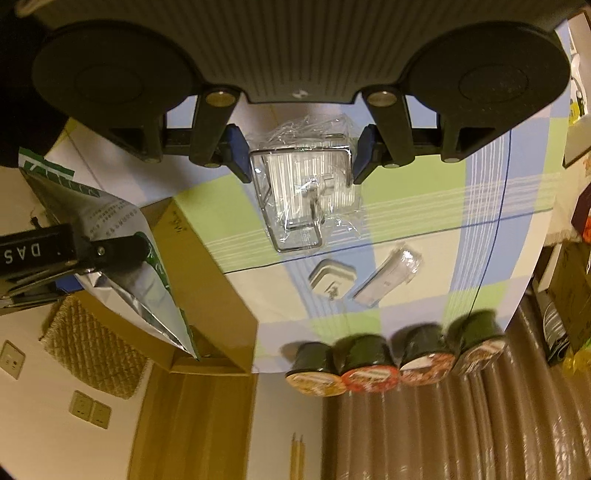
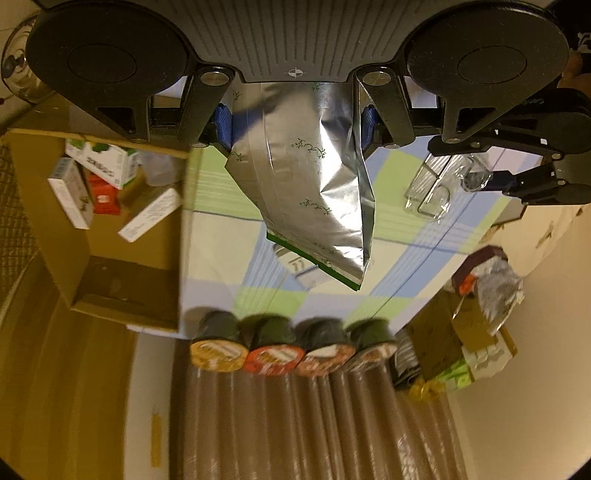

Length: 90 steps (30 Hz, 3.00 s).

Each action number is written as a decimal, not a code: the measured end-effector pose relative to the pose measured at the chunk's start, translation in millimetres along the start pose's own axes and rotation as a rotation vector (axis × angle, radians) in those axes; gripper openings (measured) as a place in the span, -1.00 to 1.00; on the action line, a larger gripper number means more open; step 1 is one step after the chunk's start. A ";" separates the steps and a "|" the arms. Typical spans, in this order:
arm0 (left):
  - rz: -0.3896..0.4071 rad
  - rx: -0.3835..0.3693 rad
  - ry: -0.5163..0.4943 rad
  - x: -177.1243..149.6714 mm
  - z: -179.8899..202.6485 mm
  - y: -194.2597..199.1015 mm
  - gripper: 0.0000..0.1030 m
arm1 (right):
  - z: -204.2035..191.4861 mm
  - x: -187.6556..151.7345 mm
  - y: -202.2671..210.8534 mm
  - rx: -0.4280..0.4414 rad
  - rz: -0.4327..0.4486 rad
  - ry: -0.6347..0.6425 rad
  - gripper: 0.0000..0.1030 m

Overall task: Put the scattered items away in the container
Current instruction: 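Lift and carry the wire rack and silver foil bag over the cardboard box, then open both tools to drop the wire rack and foil bag into the cardboard box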

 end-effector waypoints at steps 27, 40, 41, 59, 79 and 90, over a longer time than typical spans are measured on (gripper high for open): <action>0.032 -0.200 -0.085 102.4 148.0 -93.3 0.01 | 187.4 5.1 23.5 -0.201 0.043 -0.200 0.25; 0.016 -0.214 -0.051 124.5 152.9 -148.5 0.01 | 221.2 18.3 -6.9 -0.222 0.020 -0.204 0.25; 0.016 -0.214 -0.048 125.1 152.7 -151.2 0.01 | 222.2 19.4 -8.8 -0.222 0.019 -0.204 0.25; 0.022 -0.207 -0.038 138.2 146.6 -179.2 0.42 | 230.4 28.7 -32.5 -0.244 -0.003 -0.197 0.25; 0.017 -0.191 -0.016 123.2 126.5 -169.2 0.42 | 210.5 38.2 -52.7 -0.214 -0.017 -0.166 0.25; 0.020 -0.184 0.003 122.6 112.9 -168.1 0.42 | 199.4 59.2 -69.4 -0.221 0.003 -0.122 0.31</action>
Point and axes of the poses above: each gripper's, at about its wrist camera, not at the fingertips, and y roughly against the way its jaws point, z to its right, x to its top, the point moved 10 cm from there along -y, roughly the way its jaws point, and after that the axes turned 14 degrees about -x, right-handed, at the moved point
